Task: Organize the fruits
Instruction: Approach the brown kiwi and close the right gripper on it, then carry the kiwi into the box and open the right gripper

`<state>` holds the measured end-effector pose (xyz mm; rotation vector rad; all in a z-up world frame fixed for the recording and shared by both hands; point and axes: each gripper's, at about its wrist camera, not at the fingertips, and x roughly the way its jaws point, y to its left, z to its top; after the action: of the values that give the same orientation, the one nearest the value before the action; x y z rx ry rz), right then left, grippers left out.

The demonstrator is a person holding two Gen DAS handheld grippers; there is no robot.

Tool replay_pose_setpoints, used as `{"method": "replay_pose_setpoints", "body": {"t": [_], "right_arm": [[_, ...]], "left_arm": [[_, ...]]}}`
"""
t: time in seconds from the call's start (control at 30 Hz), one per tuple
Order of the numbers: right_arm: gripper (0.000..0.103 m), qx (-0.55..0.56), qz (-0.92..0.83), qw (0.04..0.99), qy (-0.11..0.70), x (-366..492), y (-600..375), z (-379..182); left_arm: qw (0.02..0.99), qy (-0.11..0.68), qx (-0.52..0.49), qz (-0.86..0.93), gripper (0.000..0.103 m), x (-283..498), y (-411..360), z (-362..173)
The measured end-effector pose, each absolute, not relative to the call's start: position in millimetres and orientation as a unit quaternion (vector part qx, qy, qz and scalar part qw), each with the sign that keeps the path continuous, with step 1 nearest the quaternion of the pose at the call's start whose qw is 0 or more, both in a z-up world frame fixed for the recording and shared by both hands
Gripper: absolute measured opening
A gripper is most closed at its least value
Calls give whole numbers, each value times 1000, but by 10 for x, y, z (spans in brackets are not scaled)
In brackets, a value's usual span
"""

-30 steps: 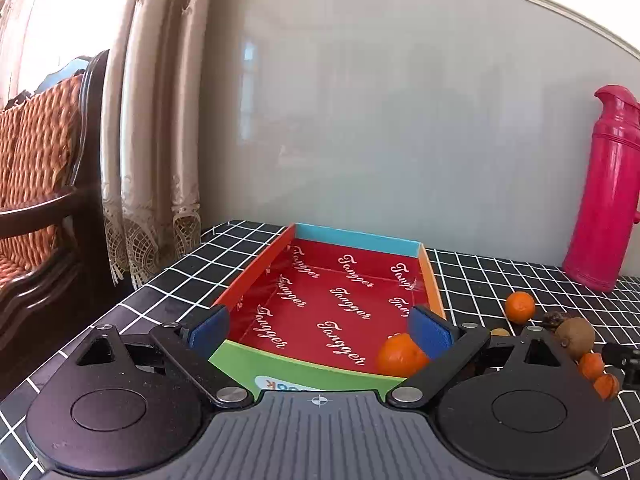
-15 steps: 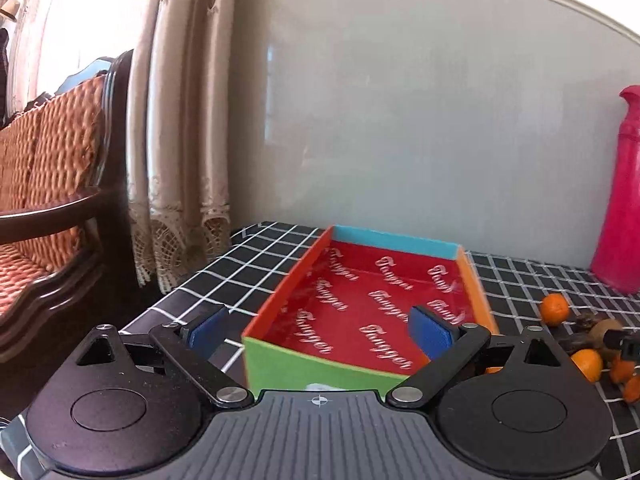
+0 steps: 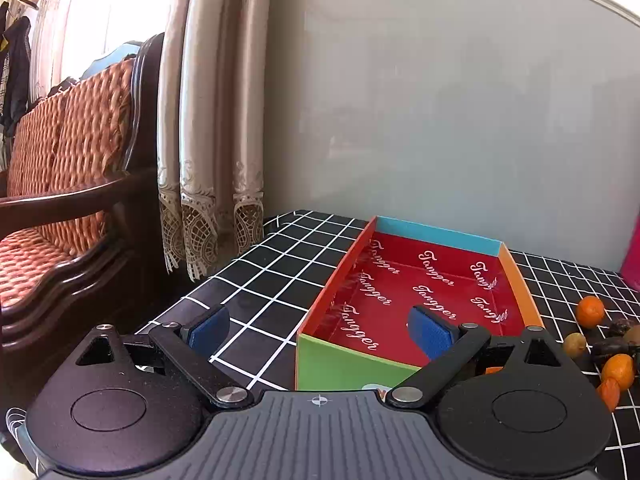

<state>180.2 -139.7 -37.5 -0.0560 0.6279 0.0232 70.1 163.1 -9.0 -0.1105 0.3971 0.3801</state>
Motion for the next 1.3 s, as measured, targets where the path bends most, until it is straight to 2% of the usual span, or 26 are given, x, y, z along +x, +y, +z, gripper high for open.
{"method": "replay_pose_setpoints", "body": {"t": [0.3,0.7,1.2,1.3], "right_arm": [[62,-31,34,963,265,1524,-1200,-92],[62,-24,145,965,216,1183,-216,74],[62,-42,208,948,236,1204,579,-81],[65,-53,202,951,227,1164,637,-109]], "left_arm": [[961,191,-50,193,95,564,1668,-58],[956,194,-50,213,95,352,1968,-52],[945,214,-35,244,95,159,2351,-193],[946,213,-36,242,95,167,2340,-188]]}}
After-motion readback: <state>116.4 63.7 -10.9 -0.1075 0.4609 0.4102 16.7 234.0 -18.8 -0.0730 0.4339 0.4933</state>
